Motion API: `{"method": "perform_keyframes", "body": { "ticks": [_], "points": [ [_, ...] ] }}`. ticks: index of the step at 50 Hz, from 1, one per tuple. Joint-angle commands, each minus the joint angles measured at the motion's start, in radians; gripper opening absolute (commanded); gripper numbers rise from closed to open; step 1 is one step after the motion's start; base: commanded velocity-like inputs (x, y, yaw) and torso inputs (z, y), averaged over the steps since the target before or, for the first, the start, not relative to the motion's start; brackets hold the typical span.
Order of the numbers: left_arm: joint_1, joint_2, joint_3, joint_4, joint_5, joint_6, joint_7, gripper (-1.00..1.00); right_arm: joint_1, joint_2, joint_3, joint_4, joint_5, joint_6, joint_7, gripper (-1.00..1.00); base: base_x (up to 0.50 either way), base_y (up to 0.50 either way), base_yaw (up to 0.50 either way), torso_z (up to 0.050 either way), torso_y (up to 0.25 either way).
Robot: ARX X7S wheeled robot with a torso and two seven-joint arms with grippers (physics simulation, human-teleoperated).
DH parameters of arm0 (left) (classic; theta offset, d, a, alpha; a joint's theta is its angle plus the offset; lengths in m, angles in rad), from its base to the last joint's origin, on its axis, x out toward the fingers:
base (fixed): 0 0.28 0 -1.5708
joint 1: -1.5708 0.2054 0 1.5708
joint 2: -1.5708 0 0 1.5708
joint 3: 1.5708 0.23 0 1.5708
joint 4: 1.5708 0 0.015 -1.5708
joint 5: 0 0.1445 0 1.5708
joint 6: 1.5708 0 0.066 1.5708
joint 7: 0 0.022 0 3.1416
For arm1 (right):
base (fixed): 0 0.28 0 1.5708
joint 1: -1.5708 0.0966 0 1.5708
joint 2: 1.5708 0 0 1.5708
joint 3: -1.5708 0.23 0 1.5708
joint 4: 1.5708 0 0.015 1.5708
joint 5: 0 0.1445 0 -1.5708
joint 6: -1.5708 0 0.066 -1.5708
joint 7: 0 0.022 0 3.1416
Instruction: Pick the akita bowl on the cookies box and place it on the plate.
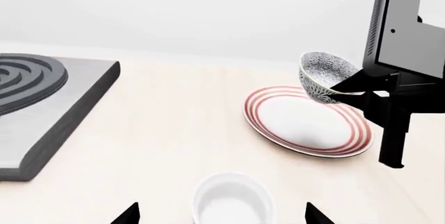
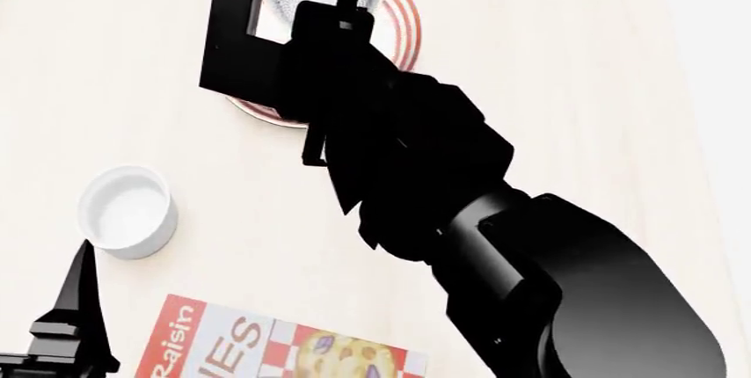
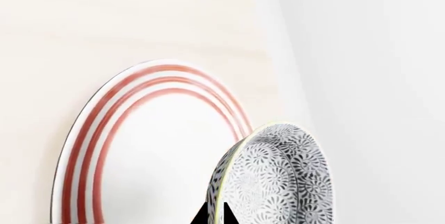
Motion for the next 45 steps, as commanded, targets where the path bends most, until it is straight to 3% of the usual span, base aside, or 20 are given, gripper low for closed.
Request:
{"method": "perform_keyframes", "body": {
  "ticks": [1,45],
  "points": [
    [-0.001,-0.001,0.004,-0.003,-0.004,0.0,0.0,1.0,-0.019,-0.001,0.001,-0.005,-0.026,-0.011,0.025,-1.0,0.0,0.0,0.0,0.0,0.0],
    [0.006,-0.006,0.007,-0.007,-0.019,0.02,0.003,1.0,-0.039,-0.002,0.004,0.009,-0.025,-0.014,0.047,-1.0,0.0,0.0,0.0,0.0,-0.017]
  ]
}}
